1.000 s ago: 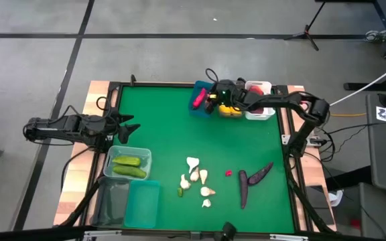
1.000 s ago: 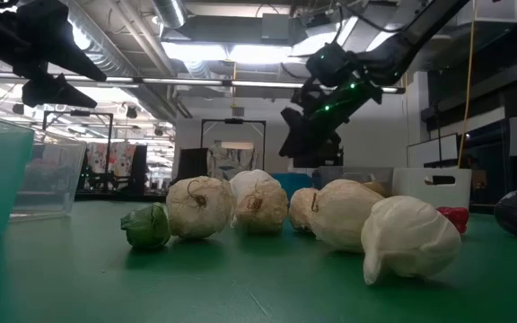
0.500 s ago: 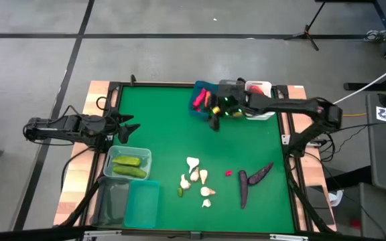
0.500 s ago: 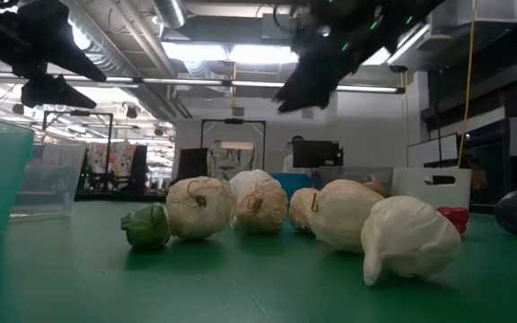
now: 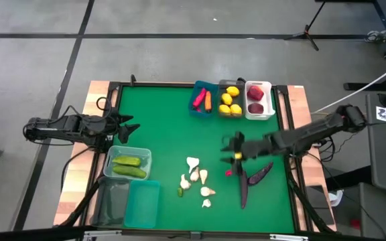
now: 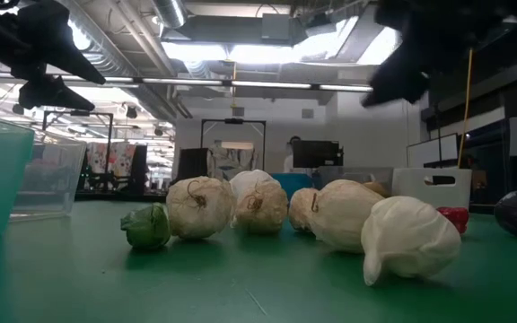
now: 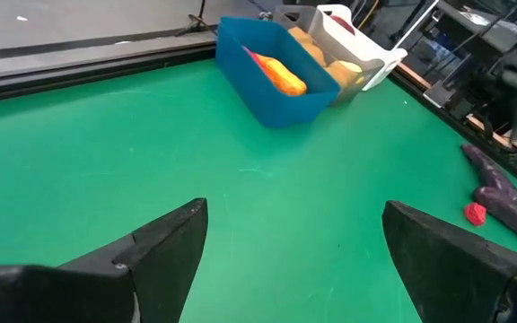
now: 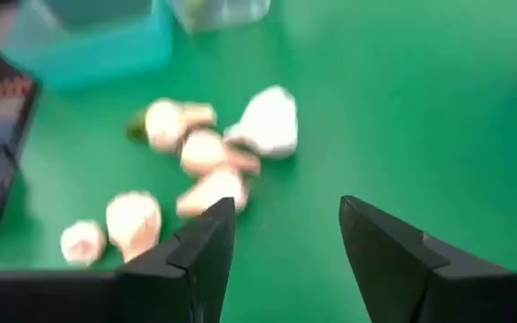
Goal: Sort produce into baskets
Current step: Put the red chili paper into the blue bin
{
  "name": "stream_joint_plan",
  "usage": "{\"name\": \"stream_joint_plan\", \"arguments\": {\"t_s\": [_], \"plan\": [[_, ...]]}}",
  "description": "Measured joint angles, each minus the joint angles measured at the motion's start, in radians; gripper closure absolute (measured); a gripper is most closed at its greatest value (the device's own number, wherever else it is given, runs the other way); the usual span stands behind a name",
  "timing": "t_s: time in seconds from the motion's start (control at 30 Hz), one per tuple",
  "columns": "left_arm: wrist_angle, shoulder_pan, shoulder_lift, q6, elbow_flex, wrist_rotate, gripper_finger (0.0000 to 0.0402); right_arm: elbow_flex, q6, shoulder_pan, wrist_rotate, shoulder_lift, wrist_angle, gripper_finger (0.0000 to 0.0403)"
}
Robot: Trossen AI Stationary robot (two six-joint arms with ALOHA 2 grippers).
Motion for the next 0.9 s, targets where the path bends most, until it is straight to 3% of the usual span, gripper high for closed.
{"name": "stream_joint_plan", "arguments": {"t_s": [0.27, 0.5, 0.9], "plan": [[-0.001, 0.0, 0.0, 0.0, 0.0, 0.0, 0.0073, 0.005, 0.069, 0.158, 0.115, 0.136, -0.017, 0.0203], [-0.001, 0.0, 0.0, -0.001, 0.0, 0.0, 0.0073, 0.009, 0.122, 0.173, -0.03, 0.229, -0.02, 0.0203], [-0.002, 0.0, 0.0, 0.0, 0.0, 0.0, 0.0073, 0.018, 0.119, 0.173, -0.036, 0.294, -0.155, 0.0203]]}}
